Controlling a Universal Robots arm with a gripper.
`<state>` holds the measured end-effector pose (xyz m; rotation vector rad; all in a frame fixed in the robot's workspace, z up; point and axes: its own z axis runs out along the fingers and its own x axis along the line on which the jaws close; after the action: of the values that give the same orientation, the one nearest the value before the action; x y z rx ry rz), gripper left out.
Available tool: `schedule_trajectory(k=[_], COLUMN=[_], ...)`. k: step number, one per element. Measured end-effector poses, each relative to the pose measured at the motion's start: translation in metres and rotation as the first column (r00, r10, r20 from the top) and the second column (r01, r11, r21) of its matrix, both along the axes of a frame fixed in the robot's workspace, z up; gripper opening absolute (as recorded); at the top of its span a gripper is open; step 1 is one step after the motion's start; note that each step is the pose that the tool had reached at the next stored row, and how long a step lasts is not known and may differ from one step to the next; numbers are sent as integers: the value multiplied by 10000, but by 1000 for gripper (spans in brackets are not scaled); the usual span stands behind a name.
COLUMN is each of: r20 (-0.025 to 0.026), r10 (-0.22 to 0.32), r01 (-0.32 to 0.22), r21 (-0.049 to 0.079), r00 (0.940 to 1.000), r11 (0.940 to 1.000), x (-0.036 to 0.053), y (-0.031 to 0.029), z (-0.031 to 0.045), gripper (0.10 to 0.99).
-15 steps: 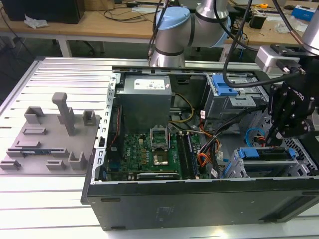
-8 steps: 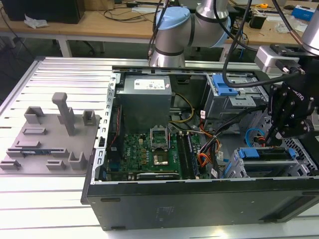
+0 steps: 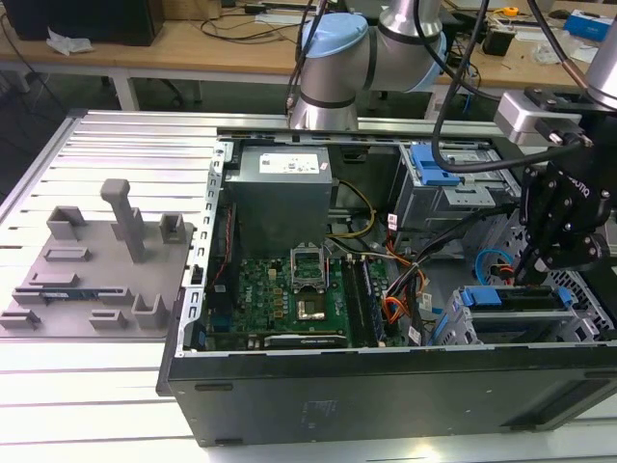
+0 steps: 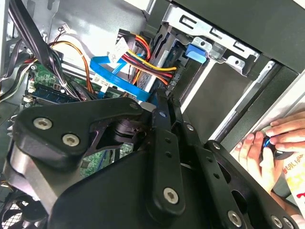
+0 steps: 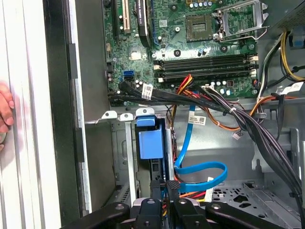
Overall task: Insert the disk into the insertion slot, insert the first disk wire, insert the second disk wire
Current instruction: 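Insert the second disk wire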
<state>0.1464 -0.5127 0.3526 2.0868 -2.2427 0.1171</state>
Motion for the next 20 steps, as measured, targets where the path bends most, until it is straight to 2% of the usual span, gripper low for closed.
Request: schedule_trajectory(k=[20], r20=[-11], r10=[51], r01=[-51], r21=[0], r00=[10000], r11=[10000], x=[23], y=[-3], z=[-31], gripper=[161])
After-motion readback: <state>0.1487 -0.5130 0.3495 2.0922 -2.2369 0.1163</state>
